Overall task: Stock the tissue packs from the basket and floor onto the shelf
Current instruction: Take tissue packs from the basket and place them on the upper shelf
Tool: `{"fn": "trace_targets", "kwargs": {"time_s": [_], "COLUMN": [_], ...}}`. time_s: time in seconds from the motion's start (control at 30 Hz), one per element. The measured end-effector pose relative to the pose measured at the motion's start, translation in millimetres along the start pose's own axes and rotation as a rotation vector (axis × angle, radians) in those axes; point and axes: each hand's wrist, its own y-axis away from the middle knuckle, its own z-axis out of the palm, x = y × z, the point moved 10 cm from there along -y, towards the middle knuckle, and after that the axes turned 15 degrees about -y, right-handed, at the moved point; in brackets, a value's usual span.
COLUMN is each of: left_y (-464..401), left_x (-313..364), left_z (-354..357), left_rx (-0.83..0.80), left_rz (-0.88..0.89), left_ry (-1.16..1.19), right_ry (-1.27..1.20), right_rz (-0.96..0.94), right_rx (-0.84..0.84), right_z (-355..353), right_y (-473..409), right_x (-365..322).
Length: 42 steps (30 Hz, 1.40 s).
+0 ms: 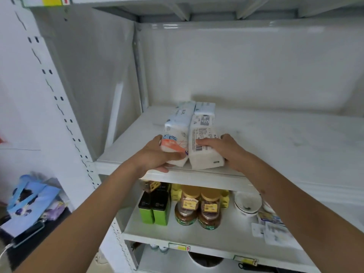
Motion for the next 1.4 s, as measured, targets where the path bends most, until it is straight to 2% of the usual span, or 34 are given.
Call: {"fn": "trace_targets", "kwargs": {"time_s": [0.13,0.27,0.33,0.4,0.53,0.67,0.8,0.9,1.03,1.17,1.23,1.33,1.4], "left_y": [-6.1,-4.9,-6.0,-8.0,-13.7,-24.7,-15.3,3.0,43.5,85.4,95.9,111.9,122.0], "left_x": [-10.8,-22.9,-29.6,-32.7,-28.7,-26.0,-23.8,-31.3,-54.4,-88.5,-109.3,-158.7,-202.6], "left_z": [-14.6,-27.7,-36.7,-39.2,-38.6,-37.3,-34.1,-32.0,-28.1,-7.0,10.5,40.6,69.1], "left_rx": [0.026,0.056,0.122,0.158,0.228,0.259,0.317,0.428,0.639,0.744,0.754,0.736,0.665], "left_rz": [0.04,0.095,0.124,0.15,0.163,0.143,0.148,0.152,0.25,0.217,0.161,0.045,-0.074], "left_ry": [-0.251,-0.243,-0.228,-0.254,-0.327,-0.313,-0.282,-0.282,-0.138,0.011,0.007,-0.032,-0.061], "right_ry": [0.228,0.299,0.422,0.522,0.451,0.328,0.311,0.333,0.33,0.45,0.484,0.404,0.446], "right_rz": [-0.079,-0.144,-0.197,-0.232,-0.235,-0.295,-0.33,-0.36,-0.439,-0.588,-0.761,-1.115,-1.106], "right_rx": [0.014,0.004,-0.063,-0.061,-0.012,0.051,0.074,0.092,0.088,0.214,0.311,0.343,0.228], "right_z": [0.8,-4.7,0.1,2.5,18.1,16.8,15.8,13.0,9.2,6.8,1.8,1.2,5.1], "right_y": [-4.1,7.1,18.9,26.0,22.1,14.6,16.1,16.9,28.5,45.4,64.2,116.5,129.6], "right_x": [-0.2,7.8,10.2,10.0,6.0,3.9,5.7,9.2,3.9,-1.6,3.3,44.3,116.8]}}
